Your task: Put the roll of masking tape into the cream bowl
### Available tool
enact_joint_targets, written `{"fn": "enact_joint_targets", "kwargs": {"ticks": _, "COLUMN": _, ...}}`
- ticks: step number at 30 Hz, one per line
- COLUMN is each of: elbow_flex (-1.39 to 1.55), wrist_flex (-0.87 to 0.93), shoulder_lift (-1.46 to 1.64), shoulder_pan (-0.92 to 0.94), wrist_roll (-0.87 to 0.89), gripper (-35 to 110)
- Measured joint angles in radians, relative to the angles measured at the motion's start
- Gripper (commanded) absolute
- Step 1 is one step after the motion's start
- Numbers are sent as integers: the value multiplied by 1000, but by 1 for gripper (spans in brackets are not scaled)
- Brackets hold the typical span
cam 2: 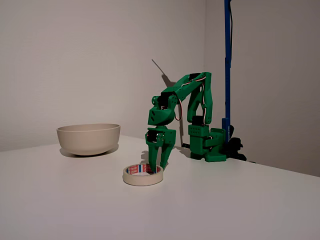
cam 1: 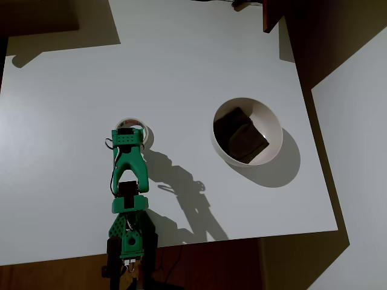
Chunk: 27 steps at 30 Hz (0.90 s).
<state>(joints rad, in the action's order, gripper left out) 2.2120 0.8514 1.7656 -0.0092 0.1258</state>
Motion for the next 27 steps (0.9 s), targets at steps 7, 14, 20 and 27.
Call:
{"fn": "enact_joint_targets", "kwargs": {"ticks": 7, "elbow_flex": 0, "wrist_flex": 17, "shoulder_lift": 0, "shoulder_pan": 58, "wrist_roll": -18, "gripper": 6}}
{"fn": "enact_joint_targets", "kwargs": {"ticks": 14, "elbow_flex": 0, "wrist_flex": 17, "shoulder_lift": -38, "shoulder_pan": 51, "wrist_roll": -9, "gripper": 6}}
{"fn": "enact_joint_targets", "kwargs": {"ticks": 20, "elbow_flex": 0, "wrist_flex": 29, "shoulder_lift": -38, "shoulder_pan": 25, "wrist_roll": -9, "gripper": 6}}
{"fn": "enact_joint_targets", "kwargs": {"ticks": 27, "elbow_flex": -2, "wrist_flex": 35, "shoulder_lift": -38, "shoulder_pan": 21, "wrist_roll": -5, "gripper": -8}}
